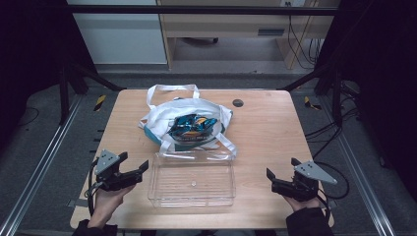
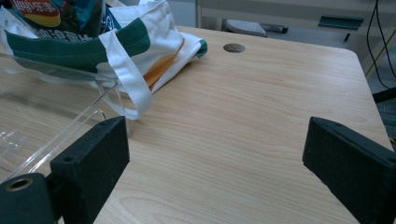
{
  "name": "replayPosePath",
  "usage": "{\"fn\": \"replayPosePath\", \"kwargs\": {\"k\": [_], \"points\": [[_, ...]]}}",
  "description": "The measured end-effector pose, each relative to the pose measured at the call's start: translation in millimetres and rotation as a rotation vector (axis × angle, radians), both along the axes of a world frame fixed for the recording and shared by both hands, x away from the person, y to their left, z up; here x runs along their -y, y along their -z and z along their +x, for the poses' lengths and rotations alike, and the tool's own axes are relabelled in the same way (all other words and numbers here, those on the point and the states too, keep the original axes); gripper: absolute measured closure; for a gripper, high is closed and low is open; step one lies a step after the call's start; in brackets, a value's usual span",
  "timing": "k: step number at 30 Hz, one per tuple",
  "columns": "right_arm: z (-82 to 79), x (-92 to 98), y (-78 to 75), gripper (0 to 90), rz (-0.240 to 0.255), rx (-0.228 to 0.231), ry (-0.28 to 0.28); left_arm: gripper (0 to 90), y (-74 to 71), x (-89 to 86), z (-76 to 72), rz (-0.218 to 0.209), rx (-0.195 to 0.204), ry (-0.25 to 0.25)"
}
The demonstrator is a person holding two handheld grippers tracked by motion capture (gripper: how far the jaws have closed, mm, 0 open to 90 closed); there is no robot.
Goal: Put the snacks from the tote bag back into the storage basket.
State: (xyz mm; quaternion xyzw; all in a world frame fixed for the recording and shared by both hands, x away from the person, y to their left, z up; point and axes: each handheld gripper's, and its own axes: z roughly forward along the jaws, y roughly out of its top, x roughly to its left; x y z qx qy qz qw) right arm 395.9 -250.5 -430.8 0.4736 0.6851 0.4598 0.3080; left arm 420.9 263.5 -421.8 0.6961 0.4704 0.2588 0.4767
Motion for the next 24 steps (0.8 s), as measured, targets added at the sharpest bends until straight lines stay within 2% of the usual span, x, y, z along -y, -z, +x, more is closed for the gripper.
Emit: {"fn": "replayPosePath", "kwargs": {"k": [7,24], "points": [[0.7,-0.1,0.6,7.3,-0.007,-0.008,0.002,14.6,-6.8,5.6,-2.1,-0.016,0.017,0.018],[3.5,-1.9,2.1,7.4,-0.023,-0.021,0.001,14.8,-24.2,27.2,1.5,0.007,0.058,0.063]]}}
